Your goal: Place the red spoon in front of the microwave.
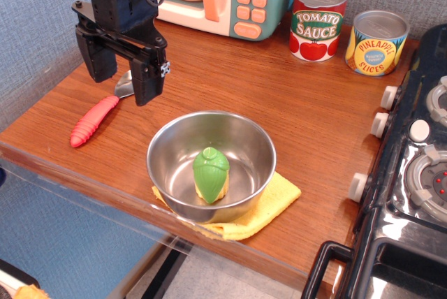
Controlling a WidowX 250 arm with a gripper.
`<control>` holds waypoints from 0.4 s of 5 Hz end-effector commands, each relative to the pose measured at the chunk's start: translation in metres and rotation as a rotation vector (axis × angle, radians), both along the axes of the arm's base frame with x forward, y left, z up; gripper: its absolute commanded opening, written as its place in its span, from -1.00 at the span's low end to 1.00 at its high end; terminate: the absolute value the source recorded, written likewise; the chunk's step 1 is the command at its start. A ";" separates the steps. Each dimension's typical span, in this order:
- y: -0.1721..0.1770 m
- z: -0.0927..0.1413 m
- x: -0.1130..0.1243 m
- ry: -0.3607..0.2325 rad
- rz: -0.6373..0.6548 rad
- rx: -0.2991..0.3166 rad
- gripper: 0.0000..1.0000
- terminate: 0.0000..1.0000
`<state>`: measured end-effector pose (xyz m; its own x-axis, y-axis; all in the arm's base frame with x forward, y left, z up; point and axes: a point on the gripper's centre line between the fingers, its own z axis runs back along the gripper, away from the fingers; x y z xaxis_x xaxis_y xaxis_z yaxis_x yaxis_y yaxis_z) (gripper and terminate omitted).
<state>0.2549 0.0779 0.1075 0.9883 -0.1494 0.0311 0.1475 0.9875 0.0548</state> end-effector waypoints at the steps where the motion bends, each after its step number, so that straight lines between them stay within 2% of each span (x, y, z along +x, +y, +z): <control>1: 0.000 0.000 0.000 0.000 0.000 0.000 1.00 -1.00; 2: 0.006 0.001 0.000 -0.016 0.026 -0.014 1.00 -1.00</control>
